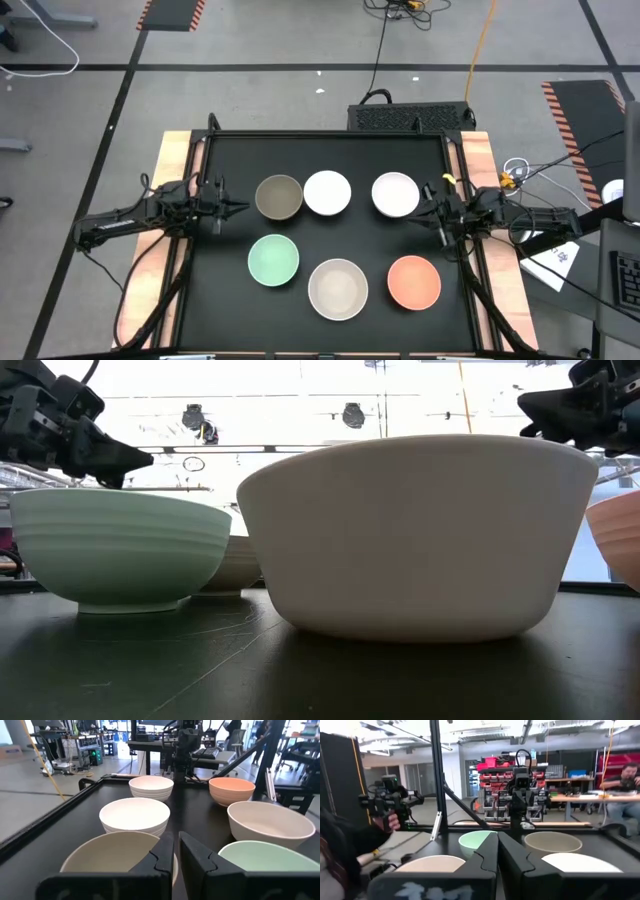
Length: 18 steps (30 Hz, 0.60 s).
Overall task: Nest bowls inside each other
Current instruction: Stack the top right white bowl on the top left white bowl
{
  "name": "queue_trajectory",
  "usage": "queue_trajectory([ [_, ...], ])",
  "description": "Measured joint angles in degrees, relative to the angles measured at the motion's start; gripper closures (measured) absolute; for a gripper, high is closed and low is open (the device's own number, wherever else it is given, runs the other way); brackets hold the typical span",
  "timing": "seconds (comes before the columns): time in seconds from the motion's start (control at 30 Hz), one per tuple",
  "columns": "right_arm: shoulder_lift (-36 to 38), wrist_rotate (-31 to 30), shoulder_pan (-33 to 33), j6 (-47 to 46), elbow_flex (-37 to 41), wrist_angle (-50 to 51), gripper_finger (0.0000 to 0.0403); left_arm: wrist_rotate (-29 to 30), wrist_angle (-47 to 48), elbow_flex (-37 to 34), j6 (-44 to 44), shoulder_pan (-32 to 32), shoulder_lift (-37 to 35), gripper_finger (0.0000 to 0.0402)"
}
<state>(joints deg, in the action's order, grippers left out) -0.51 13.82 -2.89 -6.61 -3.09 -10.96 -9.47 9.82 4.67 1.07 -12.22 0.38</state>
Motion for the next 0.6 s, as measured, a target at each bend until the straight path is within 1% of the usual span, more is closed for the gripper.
queue_trajectory([
  [0.1,0.0,0.0,0.01,-2.01,-0.01,-0.17,0.0403,0.02,-0.05,0.01,2.0,0.01,0.0,0.0371],
  [0.27,0.0,-0.02,0.01,-1.28,-0.02,-2.66,0.0403,-0.05,-1.43,0.0,7.24,0.0,-0.02,0.0371],
  [0.33,0.02,-0.02,-0.01,1.17,-0.02,-3.45,0.0403,-0.06,-3.62,-0.07,7.69,0.0,0.02,0.0371],
  [0.43,-0.32,-0.35,-0.01,3.88,0.0,-4.23,0.0403,0.0,-9.49,-0.07,7.01,0.01,0.0,0.0371],
  [0.5,-0.39,-2.42,-0.08,5.09,-0.02,-4.23,0.0403,0.0,-12.39,-0.07,6.98,0.02,0.0,0.0371],
  [0.6,-1.26,-9.24,-0.16,6.32,-0.02,-2.75,0.0403,0.26,-14.65,0.02,6.65,0.0,0.0,0.0371],
])
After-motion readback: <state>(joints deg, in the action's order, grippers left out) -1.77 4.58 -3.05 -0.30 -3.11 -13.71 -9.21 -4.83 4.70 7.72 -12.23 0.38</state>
